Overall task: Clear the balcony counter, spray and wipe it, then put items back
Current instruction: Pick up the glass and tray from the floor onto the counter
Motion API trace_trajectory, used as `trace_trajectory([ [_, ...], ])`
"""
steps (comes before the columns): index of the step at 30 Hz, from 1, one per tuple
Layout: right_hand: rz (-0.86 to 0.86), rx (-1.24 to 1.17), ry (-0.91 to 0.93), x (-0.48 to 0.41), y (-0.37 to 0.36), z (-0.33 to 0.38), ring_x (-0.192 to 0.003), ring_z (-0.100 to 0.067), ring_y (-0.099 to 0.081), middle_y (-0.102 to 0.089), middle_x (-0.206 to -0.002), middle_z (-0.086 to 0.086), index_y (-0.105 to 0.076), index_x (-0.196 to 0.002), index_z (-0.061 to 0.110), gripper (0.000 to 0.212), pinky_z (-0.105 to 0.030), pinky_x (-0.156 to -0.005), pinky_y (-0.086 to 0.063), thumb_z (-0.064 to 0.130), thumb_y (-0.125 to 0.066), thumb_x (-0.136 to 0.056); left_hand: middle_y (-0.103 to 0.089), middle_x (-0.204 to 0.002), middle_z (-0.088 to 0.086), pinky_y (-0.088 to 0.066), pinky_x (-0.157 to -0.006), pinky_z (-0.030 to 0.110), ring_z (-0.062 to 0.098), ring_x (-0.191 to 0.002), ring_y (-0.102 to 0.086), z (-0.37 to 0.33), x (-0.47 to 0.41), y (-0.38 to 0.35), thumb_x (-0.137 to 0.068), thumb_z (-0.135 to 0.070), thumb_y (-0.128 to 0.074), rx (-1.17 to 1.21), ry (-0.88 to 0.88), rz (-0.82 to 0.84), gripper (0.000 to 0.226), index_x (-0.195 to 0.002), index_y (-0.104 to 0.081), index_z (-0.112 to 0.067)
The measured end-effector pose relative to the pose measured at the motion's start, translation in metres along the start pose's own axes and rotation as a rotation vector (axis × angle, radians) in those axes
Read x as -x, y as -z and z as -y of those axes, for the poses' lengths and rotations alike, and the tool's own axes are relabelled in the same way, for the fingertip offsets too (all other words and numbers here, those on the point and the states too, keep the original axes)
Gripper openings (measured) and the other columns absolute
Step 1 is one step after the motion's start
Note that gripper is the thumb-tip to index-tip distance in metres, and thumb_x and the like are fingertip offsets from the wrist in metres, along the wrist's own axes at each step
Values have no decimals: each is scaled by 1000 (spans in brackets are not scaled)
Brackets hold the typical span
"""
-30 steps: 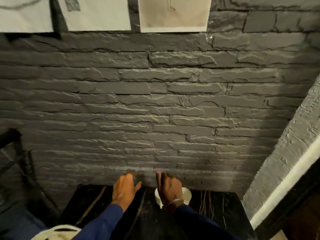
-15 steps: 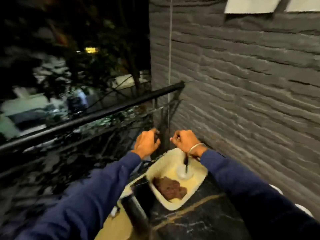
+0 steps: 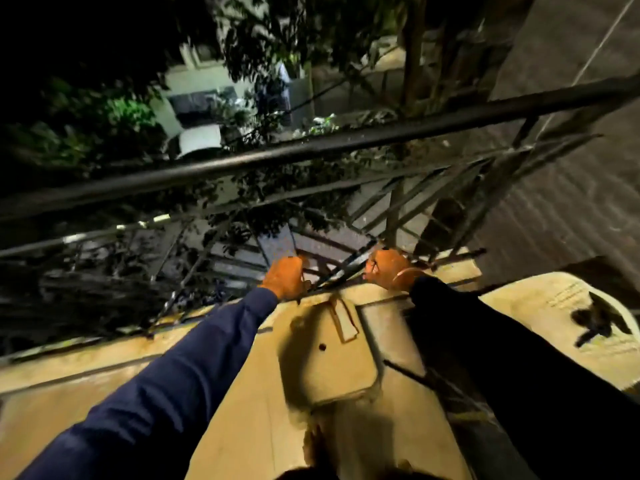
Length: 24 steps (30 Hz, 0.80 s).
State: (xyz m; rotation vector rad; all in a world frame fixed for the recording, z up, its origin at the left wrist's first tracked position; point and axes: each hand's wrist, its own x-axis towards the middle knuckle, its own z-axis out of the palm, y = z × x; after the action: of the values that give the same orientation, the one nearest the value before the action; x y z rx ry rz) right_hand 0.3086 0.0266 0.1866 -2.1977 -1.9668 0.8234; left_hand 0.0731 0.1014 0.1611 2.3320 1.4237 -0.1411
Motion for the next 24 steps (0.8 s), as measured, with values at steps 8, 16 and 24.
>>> trace_trajectory([
  [8,308,-26,-170,-54,-126,-15,-111,-30,-58,-62,-118,-12,-58,-117,6,61,-32,-87,-47,39,-81,-71,-66,-120,14,-49,-92,40,34,-112,-60,65,1,-110,-78,-35,-78,120,208,256,58,-127,-56,-12],
  [16,351,-41,-367,-122,-221,-42,-124,-31,-50,-52,-135,-16,-42,-137,4,83,-36,-100,-43,51,-73,-77,-59,-128,15,-48,-97,40,34,-116,-56,81,-52,-194,-77,-43,-76,108,318,317,61,-126,-60,-11],
  [24,298,-86,-351,-136,-265,-47,-122,-29,-50,-52,-131,-12,-53,-126,14,57,-36,-99,-42,45,-69,-81,-73,-106,10,-52,-77,35,28,-95,-68,89,-80,-236,-71,-40,-83,82,372,301,46,-106,-71,-12],
])
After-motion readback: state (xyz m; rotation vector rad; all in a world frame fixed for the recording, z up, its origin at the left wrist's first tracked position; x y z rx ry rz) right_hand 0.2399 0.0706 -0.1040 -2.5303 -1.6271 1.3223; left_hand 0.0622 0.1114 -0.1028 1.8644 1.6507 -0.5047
